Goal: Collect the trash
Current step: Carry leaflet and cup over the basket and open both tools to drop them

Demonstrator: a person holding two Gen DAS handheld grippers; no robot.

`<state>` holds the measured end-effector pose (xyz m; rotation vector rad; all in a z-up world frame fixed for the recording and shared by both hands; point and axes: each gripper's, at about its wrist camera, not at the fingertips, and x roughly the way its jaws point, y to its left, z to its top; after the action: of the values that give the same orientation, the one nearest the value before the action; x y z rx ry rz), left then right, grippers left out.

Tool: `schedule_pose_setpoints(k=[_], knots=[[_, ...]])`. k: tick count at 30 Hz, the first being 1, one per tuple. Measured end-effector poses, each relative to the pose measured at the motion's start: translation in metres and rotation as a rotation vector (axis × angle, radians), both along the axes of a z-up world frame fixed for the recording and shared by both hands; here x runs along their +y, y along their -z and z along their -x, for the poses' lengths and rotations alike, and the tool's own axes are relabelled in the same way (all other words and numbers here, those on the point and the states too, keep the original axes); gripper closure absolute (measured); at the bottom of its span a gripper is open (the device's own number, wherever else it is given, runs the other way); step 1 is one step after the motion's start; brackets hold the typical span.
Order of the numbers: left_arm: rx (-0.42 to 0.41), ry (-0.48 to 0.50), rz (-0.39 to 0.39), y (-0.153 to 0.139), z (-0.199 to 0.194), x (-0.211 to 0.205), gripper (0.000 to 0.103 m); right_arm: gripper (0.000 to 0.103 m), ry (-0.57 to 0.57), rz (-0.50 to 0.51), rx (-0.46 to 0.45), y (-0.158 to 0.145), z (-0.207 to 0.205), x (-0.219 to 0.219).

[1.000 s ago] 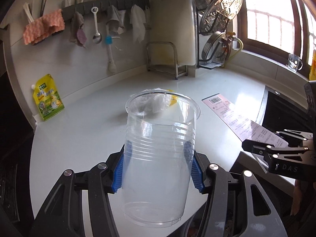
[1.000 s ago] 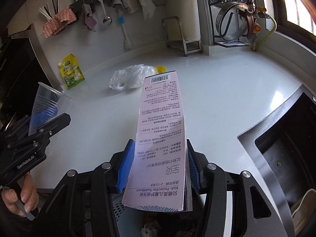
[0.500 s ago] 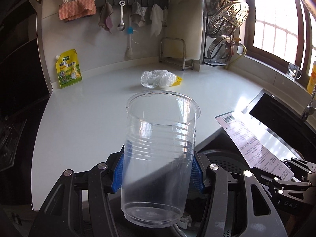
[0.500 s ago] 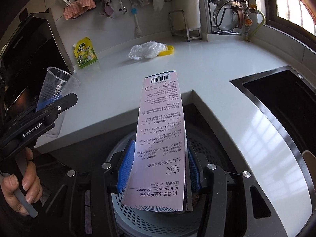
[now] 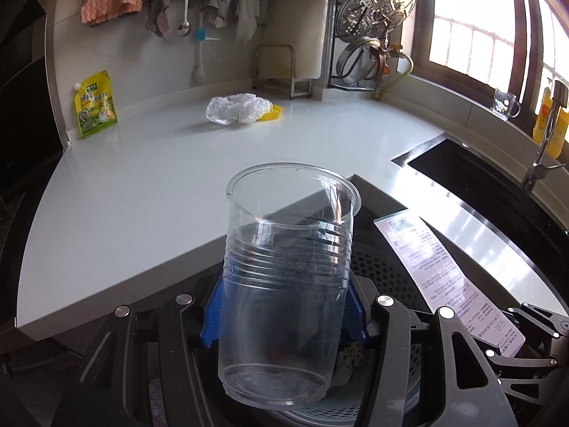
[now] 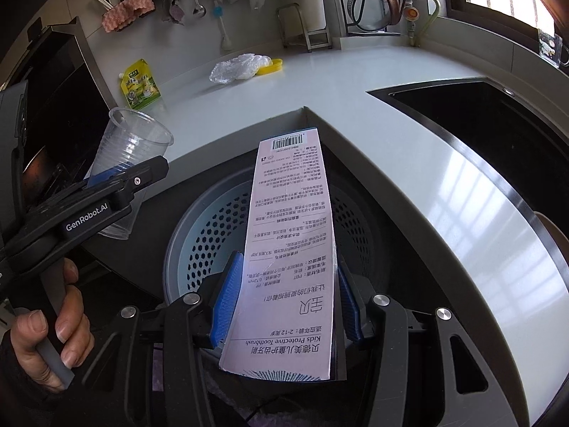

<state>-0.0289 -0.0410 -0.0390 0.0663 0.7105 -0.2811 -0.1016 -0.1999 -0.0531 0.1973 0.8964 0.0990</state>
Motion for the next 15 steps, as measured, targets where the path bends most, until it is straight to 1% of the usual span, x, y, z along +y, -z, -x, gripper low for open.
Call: schedule_pose_setpoints(k=[9,15], knots=[[0.086,0.02,-0.039,0.032,-0.008,-0.021,0.049,0.055,-0.001,-0.033,0.047,0.022,-0.001,-0.006],[0.114,0.022,-0.059,0.045,-0.012,-0.026,0.049,0.054,-0.004,-0.051,0.078,0.033,-0.008,-0.008]])
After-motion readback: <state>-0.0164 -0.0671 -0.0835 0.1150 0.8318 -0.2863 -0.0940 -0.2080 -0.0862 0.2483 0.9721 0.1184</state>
